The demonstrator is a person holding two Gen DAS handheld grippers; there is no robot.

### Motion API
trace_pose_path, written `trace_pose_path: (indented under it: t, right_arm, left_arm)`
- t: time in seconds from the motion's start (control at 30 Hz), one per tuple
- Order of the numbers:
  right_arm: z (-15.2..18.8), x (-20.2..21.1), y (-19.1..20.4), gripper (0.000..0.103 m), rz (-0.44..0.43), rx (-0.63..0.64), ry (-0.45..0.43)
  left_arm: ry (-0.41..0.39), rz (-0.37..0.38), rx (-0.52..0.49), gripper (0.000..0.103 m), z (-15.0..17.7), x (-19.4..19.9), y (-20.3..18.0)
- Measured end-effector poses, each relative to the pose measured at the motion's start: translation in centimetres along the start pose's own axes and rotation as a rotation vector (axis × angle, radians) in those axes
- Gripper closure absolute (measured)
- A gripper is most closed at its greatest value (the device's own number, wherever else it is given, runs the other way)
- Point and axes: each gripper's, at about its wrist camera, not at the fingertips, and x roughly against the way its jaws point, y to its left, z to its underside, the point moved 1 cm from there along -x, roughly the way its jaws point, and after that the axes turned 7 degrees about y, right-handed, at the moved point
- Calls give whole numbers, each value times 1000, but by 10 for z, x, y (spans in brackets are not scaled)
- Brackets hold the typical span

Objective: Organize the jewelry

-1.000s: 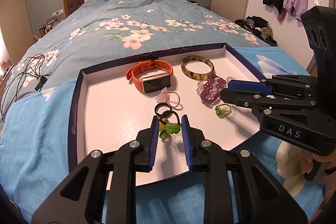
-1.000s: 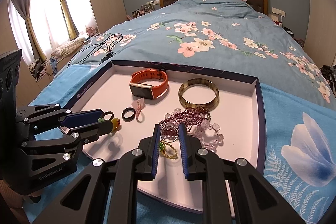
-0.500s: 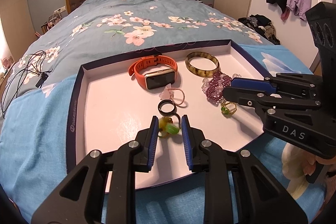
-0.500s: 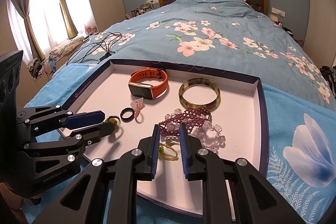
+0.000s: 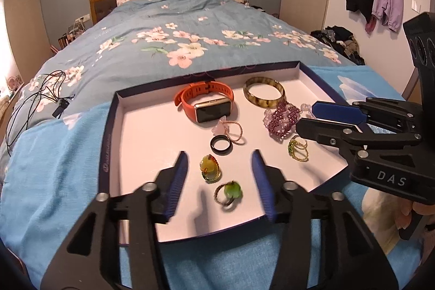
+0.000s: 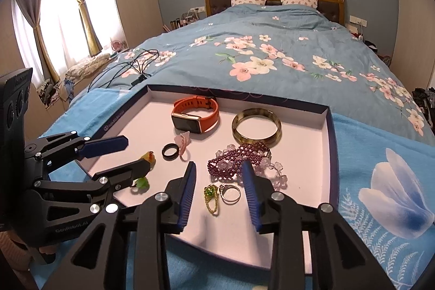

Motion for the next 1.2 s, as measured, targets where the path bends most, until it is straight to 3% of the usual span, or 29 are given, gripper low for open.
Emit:
trace_pose_path:
  t: [0.07, 0.13, 0.3, 0.4, 0.63, 0.97, 1.2]
  right_arm:
    - [1, 6, 1, 65, 2, 0, -15]
    - [4, 12, 3, 56, 4, 1, -31]
    - [13, 29, 6, 43, 13, -3, -75]
    - [19, 39, 9, 30, 24, -6, -106]
    - [40, 62, 20, 8, 54, 3, -184]
    - [71, 95, 38, 7, 138, 11, -309]
    - [89, 114, 47, 7, 184, -8, -398]
  left_arm:
    - [-16, -1, -2, 48, 1, 8, 0]
    - [-39, -11, 0, 35, 3, 17, 1]
    - [-94, -29, 15, 19, 11, 44, 5]
    - [-128, -47, 17, 10, 19, 61, 7]
    - [-230, -95, 17, 6, 44, 103, 8]
    - [-382, -130, 106, 6, 83, 154, 16]
    - [-490, -206, 114, 6, 103, 182, 6]
